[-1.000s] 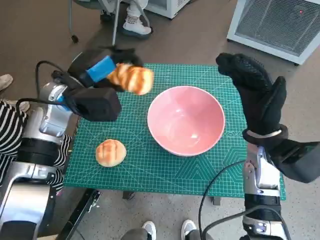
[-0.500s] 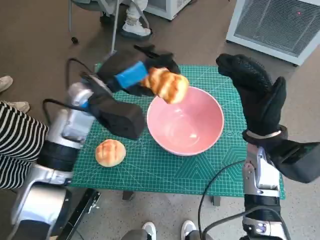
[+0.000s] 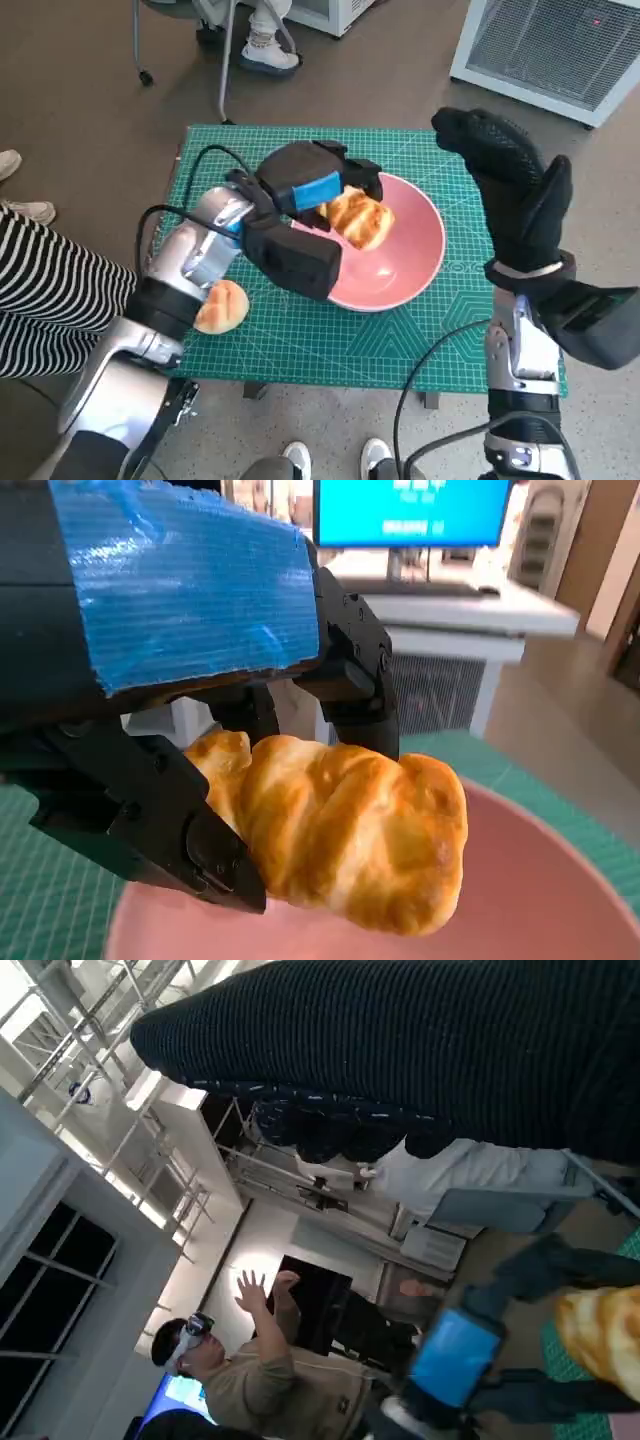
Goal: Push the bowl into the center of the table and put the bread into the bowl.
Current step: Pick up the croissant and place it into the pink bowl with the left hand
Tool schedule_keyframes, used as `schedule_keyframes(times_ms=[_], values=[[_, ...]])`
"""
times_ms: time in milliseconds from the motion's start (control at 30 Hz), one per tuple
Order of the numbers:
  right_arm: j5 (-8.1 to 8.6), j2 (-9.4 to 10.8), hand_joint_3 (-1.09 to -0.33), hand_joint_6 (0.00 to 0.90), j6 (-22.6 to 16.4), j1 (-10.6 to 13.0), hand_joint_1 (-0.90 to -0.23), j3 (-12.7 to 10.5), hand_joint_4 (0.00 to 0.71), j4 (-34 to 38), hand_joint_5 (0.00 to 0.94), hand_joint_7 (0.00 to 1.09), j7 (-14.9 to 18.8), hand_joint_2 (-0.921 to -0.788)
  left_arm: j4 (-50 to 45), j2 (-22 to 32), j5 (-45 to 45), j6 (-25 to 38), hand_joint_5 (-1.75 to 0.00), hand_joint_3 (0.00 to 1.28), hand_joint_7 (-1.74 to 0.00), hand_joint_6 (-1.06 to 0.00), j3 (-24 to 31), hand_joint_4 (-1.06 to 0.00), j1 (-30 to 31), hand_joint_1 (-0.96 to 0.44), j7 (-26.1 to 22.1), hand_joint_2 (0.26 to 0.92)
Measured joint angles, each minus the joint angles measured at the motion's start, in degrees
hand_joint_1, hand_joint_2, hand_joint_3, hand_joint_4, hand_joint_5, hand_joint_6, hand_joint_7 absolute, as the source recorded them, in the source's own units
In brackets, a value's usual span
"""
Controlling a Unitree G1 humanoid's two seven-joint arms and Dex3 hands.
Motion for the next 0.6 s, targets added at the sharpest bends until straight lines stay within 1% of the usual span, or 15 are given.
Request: schedule_keyframes(times_ms=[100, 167, 200, 233, 267, 300, 333, 367, 400, 467, 533, 600], values=[[-0.05, 0.0, -0.697, 0.001, 0.0, 0.3, -0.740, -0.1, 0.173, -0.2, 0.001, 0.59, -0.2, -0.921, 2.0, -0.6, 0.0, -0.4, -1.19, 0.08, -1.17, -0.59, -0.4, -0.69, -0.4, 0.00, 0.1, 0.920], [-0.09, 0.0, -0.697, 0.001, 0.0, 0.5, -0.740, -0.1, 0.173, -0.3, 0.001, 0.59, -0.3, -0.921, 3.2, -1.0, -0.4, -0.7, -1.27, 0.15, -1.25, -0.53, -0.4, -0.60, -0.5, 0.00, -0.3, 0.920], [-0.13, 0.0, -0.697, 0.002, 0.0, 0.6, -0.740, -0.1, 0.174, -0.3, 0.002, 0.59, -0.4, -0.921, 3.7, -1.2, -0.7, -0.9, -1.00, 0.15, -1.03, -0.47, -0.4, -0.50, -0.6, 0.01, -0.7, 0.888], [-0.17, 0.0, -0.697, 0.002, 0.0, 0.6, -0.740, -0.2, 0.174, -0.4, 0.002, 0.59, -0.4, -0.921, 4.0, -1.2, -1.1, -1.0, -0.85, 0.14, -0.92, -0.47, -0.3, -0.49, -0.6, 0.01, -1.6, 0.881], [-0.19, 0.0, -0.697, 0.002, 0.0, 0.7, -0.740, -0.2, 0.174, -0.4, 0.002, 0.59, -0.4, -0.921, 4.2, -1.2, -1.5, -1.1, -0.58, 0.11, -0.69, -0.45, -0.3, -0.44, -0.6, 0.01, -2.7, 0.864], [-0.19, 0.0, -0.697, 0.002, 0.0, 0.8, -0.740, -0.2, 0.174, -0.4, 0.002, 0.59, -0.5, -0.921, 4.3, -1.2, -2.1, -1.1, -0.37, 0.08, -0.51, -0.45, -0.3, -0.42, -0.6, 0.00, -3.7, 0.858], [-0.20, 0.0, -0.697, 0.002, 0.1, 0.8, -0.740, -0.2, 0.174, -0.5, 0.002, 0.59, -0.6, -0.921, 4.3, -1.2, -2.7, -1.1, -0.24, 0.06, -0.37, -0.41, -0.1, -0.36, -0.5, 0.00, -5.1, 0.849], [-0.23, 0.0, -0.697, 0.002, 0.1, 0.9, -0.740, -0.2, 0.174, -0.5, 0.002, 0.59, -0.6, -0.921, 4.3, -1.2, -3.4, -1.1, -0.19, 0.05, -0.32, -0.40, 0.2, -0.34, -0.5, -0.01, -6.6, 0.845], [-0.29, 0.0, -0.697, 0.002, 0.1, 0.9, -0.739, -0.2, 0.174, -0.5, 0.001, 0.59, -0.7, -0.921, 4.3, -1.1, -4.2, -1.0, -0.12, 0.04, -0.24, -0.36, 0.5, -0.28, -0.5, -0.02, -8.0, 0.836], [-0.43, 0.0, -0.697, 0.002, 0.1, 0.9, -0.739, -0.2, 0.174, -0.5, 0.001, 0.59, -0.8, -0.921, 3.6, -0.9, -6.3, -0.1, -0.06, 0.03, -0.16, -0.33, 1.5, -0.23, -0.5, -0.03, -12.1, 0.826], [-0.46, 0.0, -0.697, 0.003, 0.1, 1.0, -0.739, -0.2, 0.174, -0.5, 0.001, 0.59, -0.9, -0.921, 1.9, -0.3, -8.5, 0.9, -0.03, 0.01, -0.11, -0.30, 2.4, -0.19, -0.1, -0.05, -15.8, 0.816], [-0.48, 0.0, -0.697, 0.003, 0.1, 1.0, -0.737, -0.2, 0.174, -0.5, 0.001, 0.59, -1.0, -0.921, -0.5, 0.7, -10.4, 1.5, -0.01, 0.01, -0.08, -0.29, 3.6, -0.17, 0.4, -0.05, -19.1, 0.811]])
